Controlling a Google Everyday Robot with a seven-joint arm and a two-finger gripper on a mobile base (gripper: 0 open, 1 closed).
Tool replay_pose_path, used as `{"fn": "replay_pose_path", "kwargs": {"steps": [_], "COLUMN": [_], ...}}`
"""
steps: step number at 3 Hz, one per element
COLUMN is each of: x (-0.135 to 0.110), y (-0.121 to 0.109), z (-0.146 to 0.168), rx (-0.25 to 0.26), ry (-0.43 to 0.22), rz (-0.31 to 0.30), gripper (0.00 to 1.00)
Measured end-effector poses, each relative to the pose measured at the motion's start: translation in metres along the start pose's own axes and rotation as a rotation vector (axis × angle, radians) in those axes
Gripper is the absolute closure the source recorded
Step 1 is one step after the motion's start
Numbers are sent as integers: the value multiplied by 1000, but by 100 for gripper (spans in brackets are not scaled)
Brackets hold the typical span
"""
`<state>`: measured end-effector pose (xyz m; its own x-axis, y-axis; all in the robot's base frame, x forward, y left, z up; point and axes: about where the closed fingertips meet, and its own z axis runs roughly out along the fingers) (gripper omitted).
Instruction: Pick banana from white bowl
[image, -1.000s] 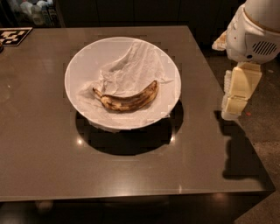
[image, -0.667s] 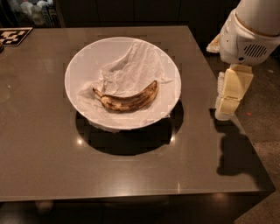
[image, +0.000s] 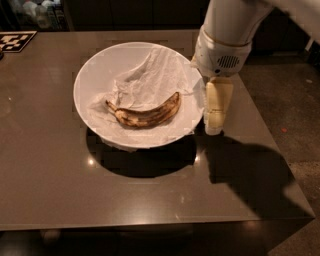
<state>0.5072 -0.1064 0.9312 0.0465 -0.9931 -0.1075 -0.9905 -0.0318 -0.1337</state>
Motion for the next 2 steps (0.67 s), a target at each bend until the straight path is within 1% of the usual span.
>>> {"fn": "replay_pose_path", "kwargs": {"steps": [1,2], "x": [-20,-24], "y": [-6,-10], "z": [7,10], "rx": [-6,4], "ry": [8,1], "rz": [-65,-60], "gripper": [0,0]}}
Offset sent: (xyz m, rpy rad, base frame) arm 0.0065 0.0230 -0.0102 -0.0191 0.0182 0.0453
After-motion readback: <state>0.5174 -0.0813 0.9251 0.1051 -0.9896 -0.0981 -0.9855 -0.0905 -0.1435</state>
